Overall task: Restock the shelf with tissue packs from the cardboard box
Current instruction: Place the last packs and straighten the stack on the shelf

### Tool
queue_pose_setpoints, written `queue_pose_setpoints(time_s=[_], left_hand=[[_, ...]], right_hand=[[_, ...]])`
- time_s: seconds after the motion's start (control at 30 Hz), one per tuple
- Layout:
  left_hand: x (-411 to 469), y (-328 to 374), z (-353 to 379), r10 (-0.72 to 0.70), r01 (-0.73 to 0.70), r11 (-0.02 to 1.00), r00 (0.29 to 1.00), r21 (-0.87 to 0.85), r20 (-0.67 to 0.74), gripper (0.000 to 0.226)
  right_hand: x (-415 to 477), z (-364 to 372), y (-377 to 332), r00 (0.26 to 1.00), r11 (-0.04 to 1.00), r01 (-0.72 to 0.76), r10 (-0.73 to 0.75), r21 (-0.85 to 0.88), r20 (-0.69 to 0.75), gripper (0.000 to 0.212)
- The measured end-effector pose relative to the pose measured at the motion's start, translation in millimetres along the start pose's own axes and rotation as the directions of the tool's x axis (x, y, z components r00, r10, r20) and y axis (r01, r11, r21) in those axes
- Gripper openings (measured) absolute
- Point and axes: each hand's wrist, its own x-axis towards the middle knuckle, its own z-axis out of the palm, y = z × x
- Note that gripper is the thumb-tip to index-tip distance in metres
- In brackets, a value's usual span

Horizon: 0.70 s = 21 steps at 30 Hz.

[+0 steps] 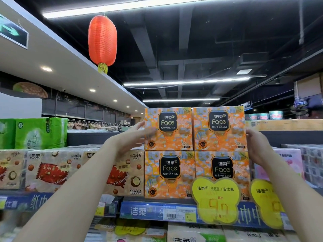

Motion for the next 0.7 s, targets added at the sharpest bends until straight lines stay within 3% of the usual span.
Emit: queue_pose_setpoints(time_s=[0.17, 0.37, 0.5, 0.63, 0.7], left_hand=[[4.4, 5.3, 3.5, 0.051, -0.051, 0.999, 0.991, 0.001, 0.124, 0.087], [6.7, 2.9, 4.4, 0.05, -0.048, 0.998, 0.997, -0.046, 0.059, 0.103], [4.2, 4.0, 5.4, 0.056, -0.056, 0.998, 0.994, -0.005, 0.095, 0.088], [1.0, 6.2, 6.3, 0.067, -0.069, 0.998, 0.992, 0.008, 0.11, 0.081], [1.4, 6.2, 6.6, 0.076, -0.076, 0.997, 0.991, -0.001, 0.114, 0.08]], right_hand=[[-0.5, -4.4, 4.4, 0.992, 0.998, 0.016, -0.024, 0.068, 0.123, 0.04], [-8.6, -5.4, 3.9, 0.957, 0.999, 0.03, -0.04, 0.038, 0.288, 0.05], [1.2, -9.2, 9.4, 0.936, 0.996, 0.042, -0.012, -0.077, 0.353, 0.103], [1.0, -11.2, 6.4, 0.941, 0.996, 0.051, -0.021, -0.08, 0.337, 0.108], [2.3, -11.9, 6.7, 0.945, 0.997, 0.044, -0.02, -0.067, 0.326, 0.096]])
